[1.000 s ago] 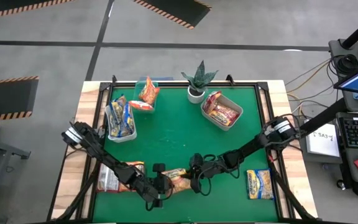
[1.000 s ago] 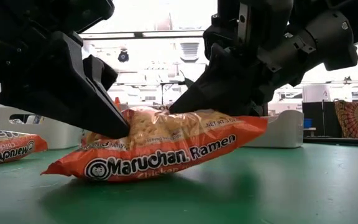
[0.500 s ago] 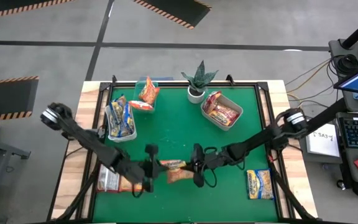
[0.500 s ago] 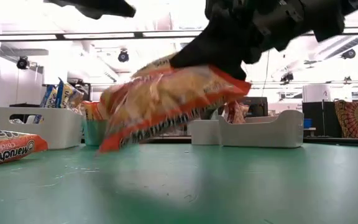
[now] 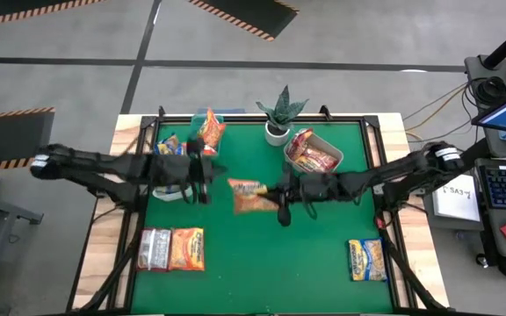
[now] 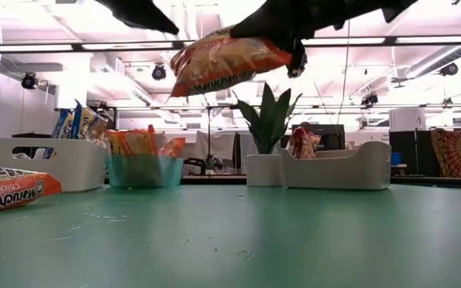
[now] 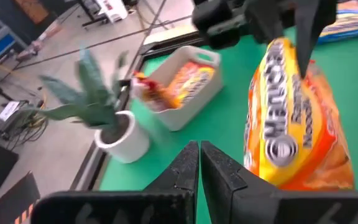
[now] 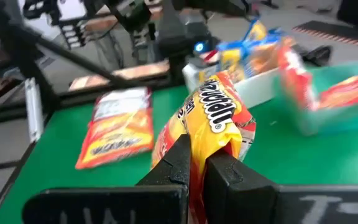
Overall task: Sort Maruchan noodles
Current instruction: Put the orange noodle pack into the green bin
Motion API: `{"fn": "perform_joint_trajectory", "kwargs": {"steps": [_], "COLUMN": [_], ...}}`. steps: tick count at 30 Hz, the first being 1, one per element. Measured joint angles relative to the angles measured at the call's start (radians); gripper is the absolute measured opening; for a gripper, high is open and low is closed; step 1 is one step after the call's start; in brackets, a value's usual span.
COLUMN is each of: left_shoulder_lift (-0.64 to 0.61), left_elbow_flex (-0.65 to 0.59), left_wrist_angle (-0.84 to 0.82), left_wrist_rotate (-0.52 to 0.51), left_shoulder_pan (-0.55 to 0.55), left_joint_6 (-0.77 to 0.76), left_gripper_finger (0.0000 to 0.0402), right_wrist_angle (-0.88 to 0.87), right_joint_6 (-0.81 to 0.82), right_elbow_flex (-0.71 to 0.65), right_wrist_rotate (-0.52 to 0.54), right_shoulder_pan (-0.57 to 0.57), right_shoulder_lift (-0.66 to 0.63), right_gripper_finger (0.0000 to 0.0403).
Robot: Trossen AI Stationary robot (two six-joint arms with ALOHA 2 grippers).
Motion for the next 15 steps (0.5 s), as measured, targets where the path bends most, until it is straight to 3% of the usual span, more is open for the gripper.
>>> {"fn": "perform_joint_trajectory", "kwargs": {"steps": [8,15], "left_shoulder_lift": [-0.004,0.081], "left_elbow_flex": [0.001,0.002], "left_wrist_angle": [0.036,0.115], "left_wrist_rotate": [0.33,0.655], "left_shoulder_pan": [0.45,0.834], "left_joint_6": [0.17,0.271], "left_gripper_finger": [0.0,0.0], "right_wrist_angle": [-0.077,-0.224], "right_joint_6": [-0.046,-0.201], "right_elbow_flex": [0.082,0.288], "right_wrist_rotate": [-0.189,-0.227], "right_shoulder_pan": [-0.252,-0.428], "right_shoulder_lift": [-0.046,0.019], "right_gripper_finger": [0.0009,0.0009]}}
